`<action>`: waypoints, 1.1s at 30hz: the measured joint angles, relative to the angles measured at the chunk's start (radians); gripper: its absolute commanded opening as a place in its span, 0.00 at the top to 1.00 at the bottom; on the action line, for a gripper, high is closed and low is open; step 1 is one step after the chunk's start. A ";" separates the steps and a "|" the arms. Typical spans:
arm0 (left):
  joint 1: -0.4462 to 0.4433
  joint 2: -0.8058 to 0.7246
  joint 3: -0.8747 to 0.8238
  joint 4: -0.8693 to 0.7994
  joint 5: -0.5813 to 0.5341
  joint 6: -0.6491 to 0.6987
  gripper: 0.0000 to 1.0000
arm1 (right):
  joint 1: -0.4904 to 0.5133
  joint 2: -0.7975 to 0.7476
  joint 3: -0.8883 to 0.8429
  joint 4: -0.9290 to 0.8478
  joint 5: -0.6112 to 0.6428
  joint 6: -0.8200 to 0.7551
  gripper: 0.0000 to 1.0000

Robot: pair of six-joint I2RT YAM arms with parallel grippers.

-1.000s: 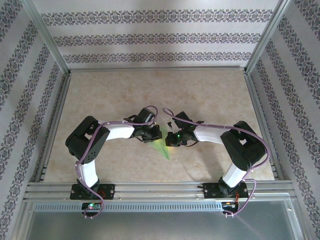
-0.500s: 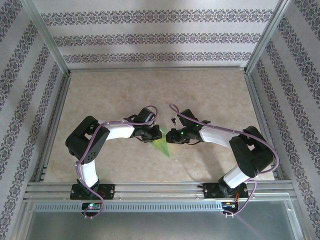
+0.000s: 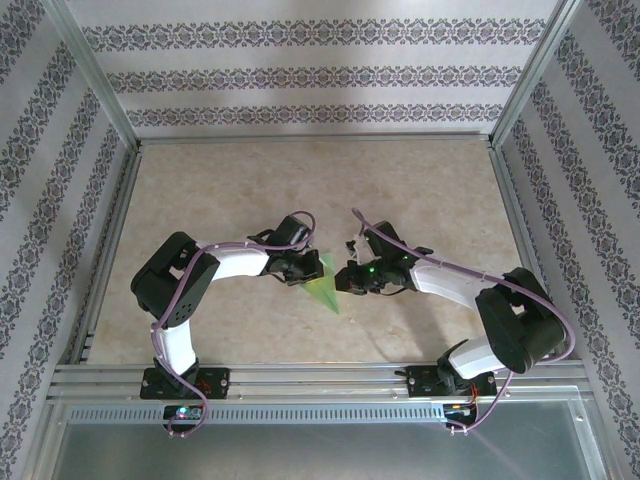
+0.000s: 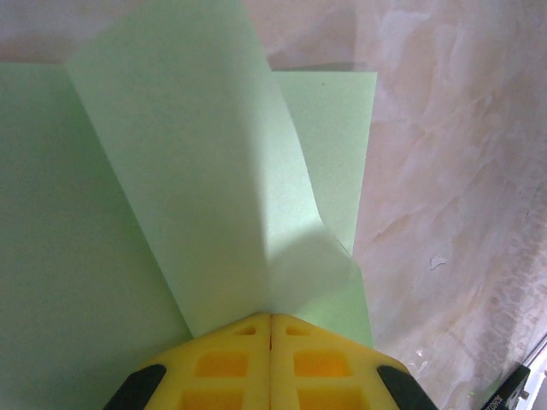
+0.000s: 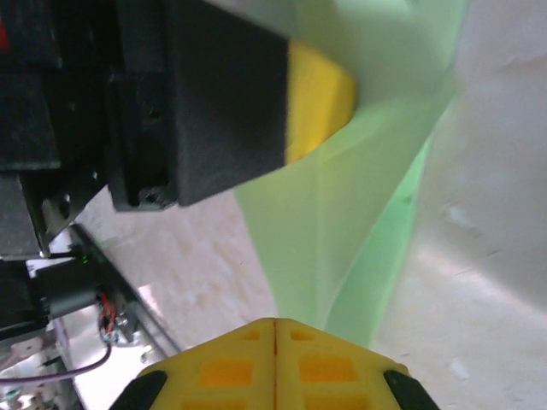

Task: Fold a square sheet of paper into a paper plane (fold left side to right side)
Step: Fourth fold the wing at the center of the table.

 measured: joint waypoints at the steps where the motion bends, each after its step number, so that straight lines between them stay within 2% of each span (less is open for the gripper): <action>1: 0.000 0.000 0.000 0.000 0.000 0.000 0.93 | 0.014 0.001 -0.003 0.003 -0.010 0.005 0.94; 8: 0.000 0.000 0.000 0.000 0.000 0.000 0.93 | 0.071 0.042 -0.025 0.041 -0.029 0.037 0.94; 33: 0.000 0.000 0.006 -0.012 -0.004 0.000 0.93 | 0.086 0.122 -0.056 0.083 0.002 0.051 0.95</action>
